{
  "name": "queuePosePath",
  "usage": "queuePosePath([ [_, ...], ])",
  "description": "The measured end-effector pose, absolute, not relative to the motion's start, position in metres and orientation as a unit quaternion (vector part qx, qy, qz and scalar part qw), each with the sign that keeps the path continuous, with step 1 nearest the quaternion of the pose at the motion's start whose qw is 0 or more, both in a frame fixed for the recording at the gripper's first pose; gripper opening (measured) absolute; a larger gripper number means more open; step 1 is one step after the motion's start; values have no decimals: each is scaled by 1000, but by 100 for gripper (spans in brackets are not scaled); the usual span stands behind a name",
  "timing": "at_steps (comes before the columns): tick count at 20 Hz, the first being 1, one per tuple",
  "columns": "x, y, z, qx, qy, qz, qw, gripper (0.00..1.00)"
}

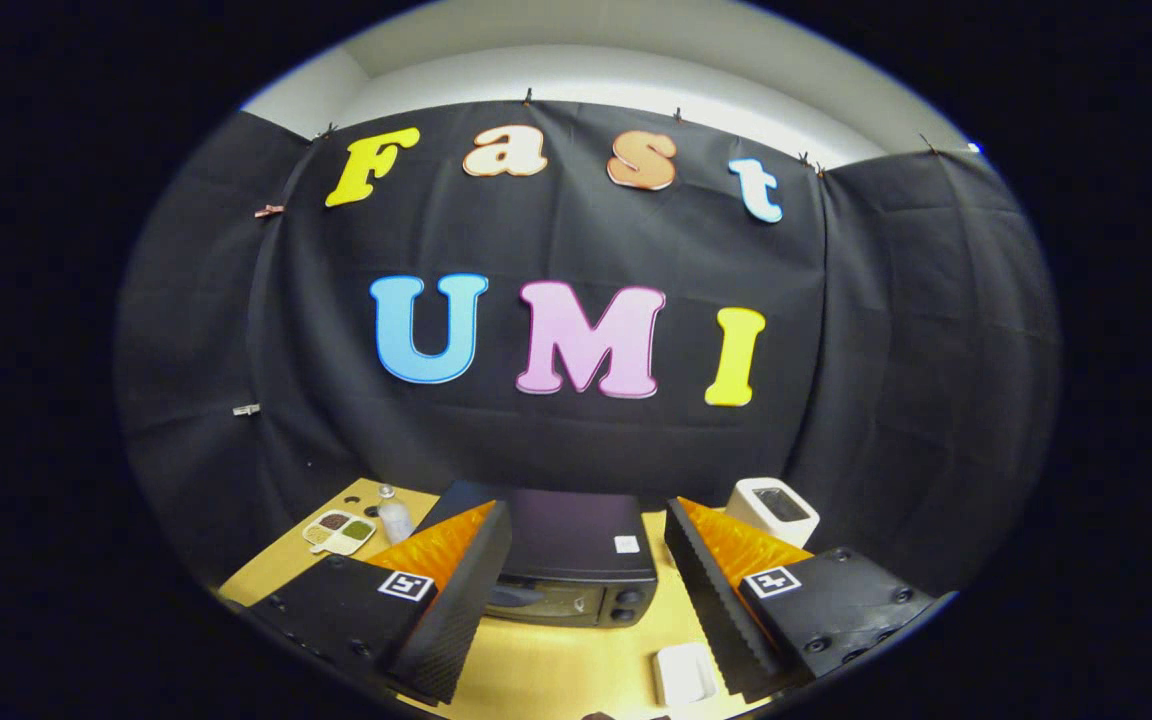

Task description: Open the toaster oven, put the food inside, and close the toaster oven door.

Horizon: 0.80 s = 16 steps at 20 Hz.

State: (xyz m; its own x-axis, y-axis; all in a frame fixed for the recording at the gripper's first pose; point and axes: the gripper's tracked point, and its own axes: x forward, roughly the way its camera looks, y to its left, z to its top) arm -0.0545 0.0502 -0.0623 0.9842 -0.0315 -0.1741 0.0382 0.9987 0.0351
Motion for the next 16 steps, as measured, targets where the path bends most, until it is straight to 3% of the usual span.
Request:
queuePosePath([
  [7,-82,0,-1,21,27,-46,998,96],
  [16,-108,-49,25,50,-2,-87,995,96],
])
